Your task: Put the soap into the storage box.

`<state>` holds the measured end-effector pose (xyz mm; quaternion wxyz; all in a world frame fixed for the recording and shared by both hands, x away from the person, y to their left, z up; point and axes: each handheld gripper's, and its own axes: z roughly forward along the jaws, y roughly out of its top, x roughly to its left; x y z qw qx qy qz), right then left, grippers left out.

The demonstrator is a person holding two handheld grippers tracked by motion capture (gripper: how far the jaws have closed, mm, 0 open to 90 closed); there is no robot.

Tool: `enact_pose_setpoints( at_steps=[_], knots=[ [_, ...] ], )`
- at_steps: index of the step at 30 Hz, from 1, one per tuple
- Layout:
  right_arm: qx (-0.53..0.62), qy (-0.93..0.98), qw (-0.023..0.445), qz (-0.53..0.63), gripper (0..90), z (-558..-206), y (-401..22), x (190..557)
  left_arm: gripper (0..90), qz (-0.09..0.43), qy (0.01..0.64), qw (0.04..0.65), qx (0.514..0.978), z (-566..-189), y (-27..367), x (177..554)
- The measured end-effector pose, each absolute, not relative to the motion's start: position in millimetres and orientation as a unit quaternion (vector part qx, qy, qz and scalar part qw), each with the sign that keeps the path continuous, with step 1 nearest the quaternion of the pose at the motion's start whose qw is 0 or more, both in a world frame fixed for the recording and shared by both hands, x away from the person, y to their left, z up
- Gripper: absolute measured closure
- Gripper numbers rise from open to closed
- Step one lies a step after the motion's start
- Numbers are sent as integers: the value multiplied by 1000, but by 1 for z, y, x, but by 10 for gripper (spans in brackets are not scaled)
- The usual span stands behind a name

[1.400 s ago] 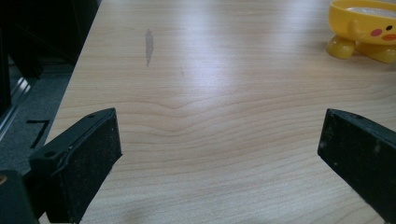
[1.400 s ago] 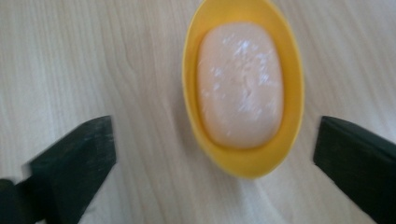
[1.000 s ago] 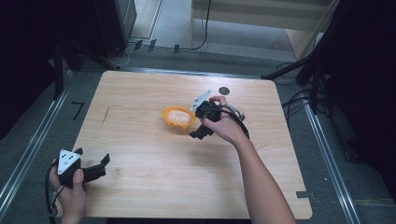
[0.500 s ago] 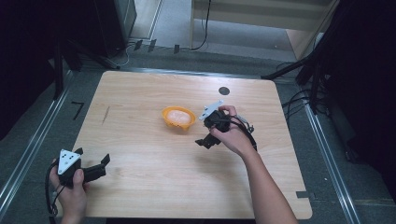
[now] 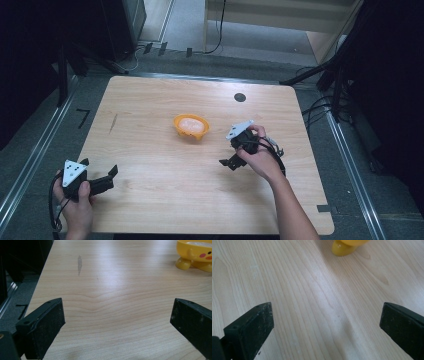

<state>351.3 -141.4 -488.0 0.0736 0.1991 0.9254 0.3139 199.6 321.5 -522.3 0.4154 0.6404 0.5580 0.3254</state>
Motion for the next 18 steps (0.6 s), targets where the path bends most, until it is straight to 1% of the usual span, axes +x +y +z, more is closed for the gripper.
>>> enact_pose_setpoints(
  at_steps=[18],
  knots=[
    [241, 904, 75, 344, 0, -507, -179, 320, 0, 327, 558, 412, 642, -522, 321, 200]
  ],
)
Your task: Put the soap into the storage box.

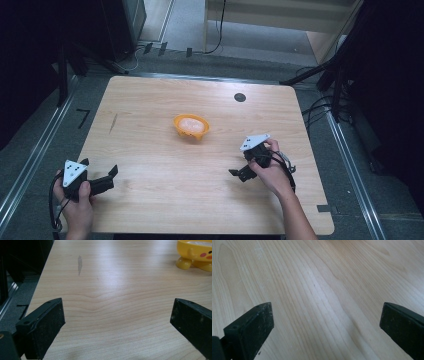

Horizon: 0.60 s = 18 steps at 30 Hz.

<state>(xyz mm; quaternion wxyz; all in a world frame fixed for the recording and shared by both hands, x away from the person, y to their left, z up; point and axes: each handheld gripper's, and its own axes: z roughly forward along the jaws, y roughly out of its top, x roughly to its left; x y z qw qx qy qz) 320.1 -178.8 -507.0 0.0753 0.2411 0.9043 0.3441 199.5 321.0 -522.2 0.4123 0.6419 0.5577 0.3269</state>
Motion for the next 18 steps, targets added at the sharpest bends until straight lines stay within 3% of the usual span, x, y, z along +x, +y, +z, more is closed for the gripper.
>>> enact_pose_setpoints(
  at_steps=[18],
  knots=[
    [283, 882, 83, 366, 0, -526, -225, 292, 0, 330, 558, 408, 643, -522, 320, 199]
  ],
)
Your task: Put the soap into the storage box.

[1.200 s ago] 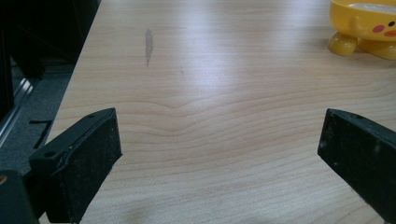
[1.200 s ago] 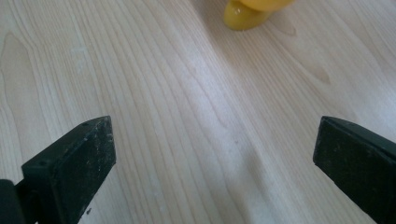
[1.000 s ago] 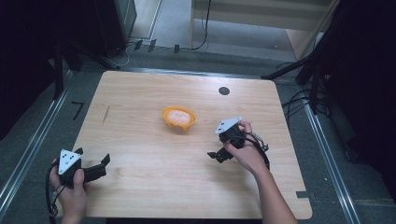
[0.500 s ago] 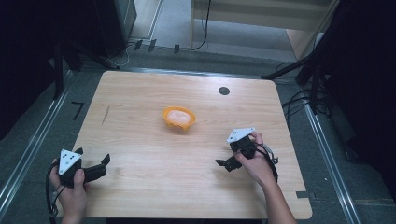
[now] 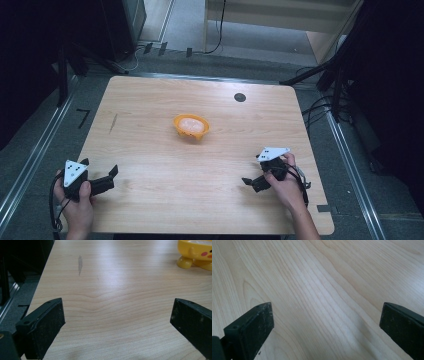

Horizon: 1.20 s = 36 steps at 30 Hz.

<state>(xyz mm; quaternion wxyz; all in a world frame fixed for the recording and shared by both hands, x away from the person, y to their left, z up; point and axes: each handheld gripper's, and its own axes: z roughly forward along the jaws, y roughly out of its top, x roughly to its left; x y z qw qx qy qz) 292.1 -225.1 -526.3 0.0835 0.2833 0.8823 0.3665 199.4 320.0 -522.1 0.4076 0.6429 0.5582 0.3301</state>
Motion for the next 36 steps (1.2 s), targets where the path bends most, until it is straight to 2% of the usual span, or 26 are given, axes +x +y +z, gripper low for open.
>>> enact_pose_setpoints(
  at_steps=[36],
  knots=[
    [325, 859, 93, 385, 2, -546, -283, 254, 0, 327, 557, 408, 645, -522, 320, 200]
  ],
)
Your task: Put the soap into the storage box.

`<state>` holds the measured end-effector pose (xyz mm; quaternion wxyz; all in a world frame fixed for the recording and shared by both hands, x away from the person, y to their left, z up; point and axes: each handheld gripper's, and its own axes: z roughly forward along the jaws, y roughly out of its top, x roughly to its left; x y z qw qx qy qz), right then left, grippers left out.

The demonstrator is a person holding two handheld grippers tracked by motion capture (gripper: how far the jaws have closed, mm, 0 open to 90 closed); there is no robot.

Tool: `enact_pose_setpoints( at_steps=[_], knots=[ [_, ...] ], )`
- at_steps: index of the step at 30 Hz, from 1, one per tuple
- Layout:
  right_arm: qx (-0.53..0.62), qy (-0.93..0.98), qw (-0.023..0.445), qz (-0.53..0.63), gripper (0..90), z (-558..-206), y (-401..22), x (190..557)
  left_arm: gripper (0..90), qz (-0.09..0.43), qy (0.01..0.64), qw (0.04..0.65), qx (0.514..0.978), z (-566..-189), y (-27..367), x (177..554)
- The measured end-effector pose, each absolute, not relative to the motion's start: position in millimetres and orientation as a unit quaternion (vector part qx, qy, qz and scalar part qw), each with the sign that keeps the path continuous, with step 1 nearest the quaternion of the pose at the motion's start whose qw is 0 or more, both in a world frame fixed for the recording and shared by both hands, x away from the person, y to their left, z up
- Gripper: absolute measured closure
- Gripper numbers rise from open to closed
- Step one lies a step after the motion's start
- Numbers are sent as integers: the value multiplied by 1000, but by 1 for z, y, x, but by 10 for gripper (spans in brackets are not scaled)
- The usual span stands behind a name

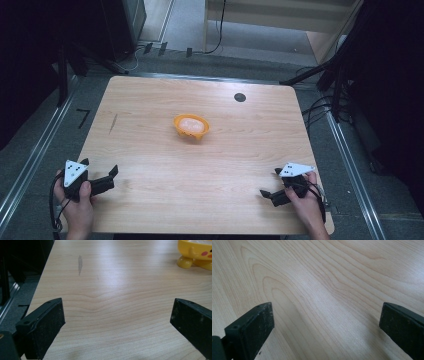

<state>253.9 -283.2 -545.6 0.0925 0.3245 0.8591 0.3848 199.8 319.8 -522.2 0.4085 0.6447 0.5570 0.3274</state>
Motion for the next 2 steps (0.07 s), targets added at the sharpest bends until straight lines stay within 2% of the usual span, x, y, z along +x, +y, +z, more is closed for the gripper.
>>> enact_pose_setpoints(
  at_steps=[2],
  knots=[
    [327, 857, 95, 387, 2, -546, -284, 254, 0, 322, 557, 409, 647, -522, 320, 201]
  ],
)
